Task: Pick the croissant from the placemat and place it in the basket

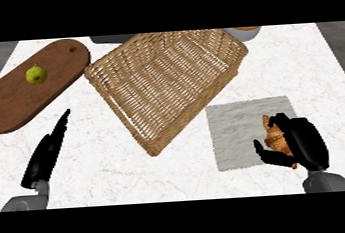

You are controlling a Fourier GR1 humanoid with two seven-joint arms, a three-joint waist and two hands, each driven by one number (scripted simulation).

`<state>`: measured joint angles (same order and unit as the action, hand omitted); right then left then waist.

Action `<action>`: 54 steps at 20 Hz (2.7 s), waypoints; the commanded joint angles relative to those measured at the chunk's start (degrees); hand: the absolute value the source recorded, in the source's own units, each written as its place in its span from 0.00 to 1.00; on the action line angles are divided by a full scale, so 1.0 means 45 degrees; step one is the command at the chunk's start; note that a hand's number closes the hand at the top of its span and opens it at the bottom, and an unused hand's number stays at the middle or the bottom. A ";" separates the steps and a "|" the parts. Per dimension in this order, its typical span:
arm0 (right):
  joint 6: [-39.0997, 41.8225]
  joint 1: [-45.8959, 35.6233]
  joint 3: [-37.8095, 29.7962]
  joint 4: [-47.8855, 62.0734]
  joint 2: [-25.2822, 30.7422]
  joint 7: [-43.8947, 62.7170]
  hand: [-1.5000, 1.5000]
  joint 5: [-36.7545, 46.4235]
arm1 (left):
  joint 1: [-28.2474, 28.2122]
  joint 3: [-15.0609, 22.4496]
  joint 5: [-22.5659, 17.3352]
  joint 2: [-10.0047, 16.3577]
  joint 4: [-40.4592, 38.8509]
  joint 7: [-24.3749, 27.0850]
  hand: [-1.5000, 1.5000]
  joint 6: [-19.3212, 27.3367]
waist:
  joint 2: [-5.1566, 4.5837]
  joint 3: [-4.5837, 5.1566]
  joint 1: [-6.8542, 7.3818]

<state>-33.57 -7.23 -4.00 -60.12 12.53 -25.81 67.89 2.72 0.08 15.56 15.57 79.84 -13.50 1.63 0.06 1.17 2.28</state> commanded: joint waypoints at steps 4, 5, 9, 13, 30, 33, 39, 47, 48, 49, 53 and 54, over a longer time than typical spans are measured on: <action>0.6649 -0.4146 -0.0091 -0.0937 0.1304 0.0734 1.00 -0.1529 | -0.0364 -0.0258 -0.0052 0.0055 0.0127 0.0019 0.50 0.0090 | 0.0038 -0.0237 -0.0233; 0.6779 -0.4081 -0.0091 -0.1415 0.1232 0.0607 1.00 -0.1818 | -0.0385 0.0059 0.0190 -0.0281 0.0139 -0.0256 0.50 0.0229 | 0.0030 -0.0249 -0.0402; 0.7907 -0.4477 -0.0886 -0.3541 0.1897 0.0866 1.00 -0.3069 | -0.0640 0.0079 0.0275 -0.0420 0.0869 -0.0738 0.50 0.0382 | 0.0064 -0.0257 -0.0496; 0.9547 -0.4910 -0.1740 -0.5584 0.2652 0.1339 1.00 -0.4407 | -0.0527 -0.0536 0.0079 0.0147 -0.0054 0.0238 0.50 0.0088 | 0.0055 -0.0250 -0.0626; 1.6072 -0.8750 -0.2420 -0.8153 0.2248 0.7577 1.00 -0.9469 | -0.0871 -0.0298 0.0468 -0.0615 0.0117 0.0291 0.50 0.0192 | 0.0012 -0.0251 -0.0450; 1.5917 -0.9081 -0.1438 -0.8842 0.1152 0.9262 1.00 -0.9401 | -0.0048 -0.0832 0.0320 -0.0026 -0.0463 0.0122 0.50 -0.0264 | 0.0008 -0.0250 -0.0488; 1.5172 -0.9390 0.0283 -0.8217 -0.0216 0.9609 1.00 -0.8772 | -0.0139 -0.0831 0.0164 -0.0283 -0.0392 0.0215 0.50 -0.0435 | -0.0012 -0.0252 -0.0451; 1.4593 -1.0293 0.1341 -0.6510 -0.0633 0.9909 1.00 -0.7716 | -0.0431 -0.0644 0.0527 -0.0582 0.0188 0.0079 0.50 -0.0307 | -0.0019 -0.0256 -0.0417; 1.4311 -1.0898 0.1396 -0.6125 -0.1041 1.0585 1.00 -0.7521 | -0.0899 -0.0600 0.0481 -0.0585 0.0752 -0.0018 0.50 -0.0370 | -0.0011 -0.0256 -0.0368; 1.3088 -1.0257 0.2218 -0.5194 -0.1376 0.9339 1.00 -0.6480 | -0.0603 -0.0519 0.0717 -0.0638 0.0550 -0.0152 0.50 -0.0150 | -0.0064 -0.0256 -0.0273; 1.2238 -1.1113 0.2189 -0.3676 -0.1266 0.9224 1.00 -0.5563 | 0.0106 -0.0763 0.0505 -0.0581 0.0260 -0.0491 0.50 -0.0412 | -0.0061 -0.0257 -0.0309; 1.1871 -1.0547 0.2468 -0.3619 -0.1304 0.9065 1.00 -0.5191 | -0.0400 -0.1182 0.0206 -0.0236 -0.0141 0.0434 0.50 -0.0609 | -0.0057 -0.0254 -0.0321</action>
<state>25.36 -54.97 4.94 -82.38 7.17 17.61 39.25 1.02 -3.82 17.54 13.76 80.04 -12.69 -0.25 -0.12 0.04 0.70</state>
